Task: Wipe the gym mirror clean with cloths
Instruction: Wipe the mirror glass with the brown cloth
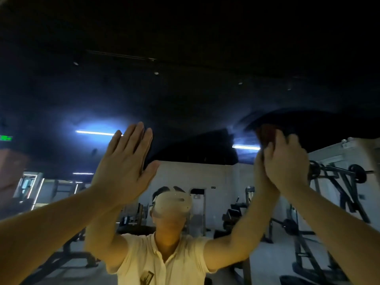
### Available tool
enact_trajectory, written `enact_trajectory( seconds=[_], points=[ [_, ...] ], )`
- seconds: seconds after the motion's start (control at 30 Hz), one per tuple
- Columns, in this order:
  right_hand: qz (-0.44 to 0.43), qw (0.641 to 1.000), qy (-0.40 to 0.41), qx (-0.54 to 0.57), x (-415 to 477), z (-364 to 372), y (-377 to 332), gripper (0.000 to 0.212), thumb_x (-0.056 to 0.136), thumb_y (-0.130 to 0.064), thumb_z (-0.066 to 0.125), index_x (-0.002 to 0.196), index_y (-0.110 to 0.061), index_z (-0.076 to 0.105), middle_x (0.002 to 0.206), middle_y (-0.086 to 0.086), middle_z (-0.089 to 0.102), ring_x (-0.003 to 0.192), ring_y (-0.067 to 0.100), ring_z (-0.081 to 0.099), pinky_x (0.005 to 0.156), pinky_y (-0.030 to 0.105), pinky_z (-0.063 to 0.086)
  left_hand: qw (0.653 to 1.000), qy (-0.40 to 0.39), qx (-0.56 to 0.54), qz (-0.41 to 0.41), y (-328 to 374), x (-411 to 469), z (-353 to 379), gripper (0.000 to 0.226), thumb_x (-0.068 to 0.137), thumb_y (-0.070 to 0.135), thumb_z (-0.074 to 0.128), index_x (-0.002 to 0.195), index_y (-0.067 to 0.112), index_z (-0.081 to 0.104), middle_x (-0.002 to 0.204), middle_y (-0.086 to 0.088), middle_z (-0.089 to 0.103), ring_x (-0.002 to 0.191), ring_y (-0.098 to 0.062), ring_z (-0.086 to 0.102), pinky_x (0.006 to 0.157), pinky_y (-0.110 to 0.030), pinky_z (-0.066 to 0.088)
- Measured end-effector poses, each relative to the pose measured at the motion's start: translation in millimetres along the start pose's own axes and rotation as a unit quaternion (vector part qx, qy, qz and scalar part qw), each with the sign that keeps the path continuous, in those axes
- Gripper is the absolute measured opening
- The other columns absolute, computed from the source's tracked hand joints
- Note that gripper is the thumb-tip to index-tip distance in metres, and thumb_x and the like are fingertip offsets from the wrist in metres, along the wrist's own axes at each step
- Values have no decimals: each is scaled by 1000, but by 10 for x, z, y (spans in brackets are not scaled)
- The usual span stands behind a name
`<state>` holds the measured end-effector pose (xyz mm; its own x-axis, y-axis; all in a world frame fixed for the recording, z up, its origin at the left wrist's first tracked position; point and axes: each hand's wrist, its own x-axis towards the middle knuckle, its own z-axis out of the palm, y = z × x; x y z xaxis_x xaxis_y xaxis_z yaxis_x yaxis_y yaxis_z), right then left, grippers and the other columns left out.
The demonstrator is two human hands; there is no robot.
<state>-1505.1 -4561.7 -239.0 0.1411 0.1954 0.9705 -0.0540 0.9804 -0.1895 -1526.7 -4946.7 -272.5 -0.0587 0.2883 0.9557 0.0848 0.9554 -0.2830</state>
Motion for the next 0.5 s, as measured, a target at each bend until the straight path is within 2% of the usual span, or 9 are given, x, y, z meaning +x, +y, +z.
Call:
enact_trajectory(
  seconds=[0.1, 0.17, 0.27, 0.33, 0.4, 0.43, 0.47, 0.5],
  points=[
    [131, 991, -9, 29, 122, 35, -421, 34, 100, -25, 53, 125, -3, 55, 118, 22, 53, 95, 37, 59, 83, 45, 47, 1000, 7, -6, 7, -11, -4, -15, 82, 105, 64, 9, 165, 8, 11, 172, -15, 7, 160, -29, 2, 129, -54, 13],
    [132, 990, 1, 48, 116, 98, -1028, 35, 98, -29, 59, 127, -10, 55, 125, 15, 53, 104, 29, 58, 88, 39, 47, 1000, 6, -16, 16, -20, -10, -4, 84, 104, 65, 9, 165, 7, 12, 172, -16, 7, 160, -29, 2, 129, -54, 13],
    [33, 995, 15, 92, -75, 194, -1966, 35, 94, -33, 61, 125, -16, 57, 120, 8, 55, 99, 20, 57, 85, 34, 48, 998, 5, -52, 33, -108, -18, -4, 85, 103, 64, 16, 163, 4, 17, 172, -15, 11, 160, -28, 6, 129, -53, 14],
    [-95, 989, -3, 114, -294, 148, -2346, 36, 94, -29, 62, 126, -15, 57, 118, 8, 56, 98, 20, 56, 84, 33, 47, 995, 5, -90, 46, -197, -18, -73, 80, 102, 57, 24, 161, 4, 27, 170, -15, 21, 159, -27, 14, 128, -49, 15],
    [-252, 960, -52, 110, -360, 80, -2341, 42, 96, -30, 59, 134, -14, 54, 122, 8, 54, 102, 21, 56, 86, 35, 46, 995, 8, -78, 65, -304, 0, -148, 73, 102, 51, 27, 157, 4, 38, 165, -17, 33, 156, -30, 25, 127, -50, 18],
    [-302, 947, -61, 92, -286, 61, -2183, 42, 96, -30, 58, 135, -15, 53, 121, 7, 54, 101, 22, 57, 86, 36, 47, 996, 5, -55, 68, -348, 16, -161, 73, 103, 52, 25, 157, 5, 39, 165, -17, 34, 155, -32, 26, 126, -51, 18],
    [-309, 947, -59, 72, -175, 66, -1956, 40, 96, -30, 58, 134, -17, 53, 119, 6, 54, 98, 22, 58, 86, 38, 48, 998, -4, -35, 56, -371, 40, -164, 76, 104, 57, 21, 160, 7, 34, 167, -17, 29, 157, -32, 21, 127, -52, 17],
    [-274, 958, -55, 59, -51, 89, -1688, 38, 96, -31, 57, 132, -19, 53, 117, 7, 55, 95, 22, 59, 84, 40, 50, 999, -13, -24, 32, -374, 64, -151, 81, 103, 63, 16, 163, 9, 26, 170, -15, 21, 159, -30, 12, 128, -52, 13]
  ],
)
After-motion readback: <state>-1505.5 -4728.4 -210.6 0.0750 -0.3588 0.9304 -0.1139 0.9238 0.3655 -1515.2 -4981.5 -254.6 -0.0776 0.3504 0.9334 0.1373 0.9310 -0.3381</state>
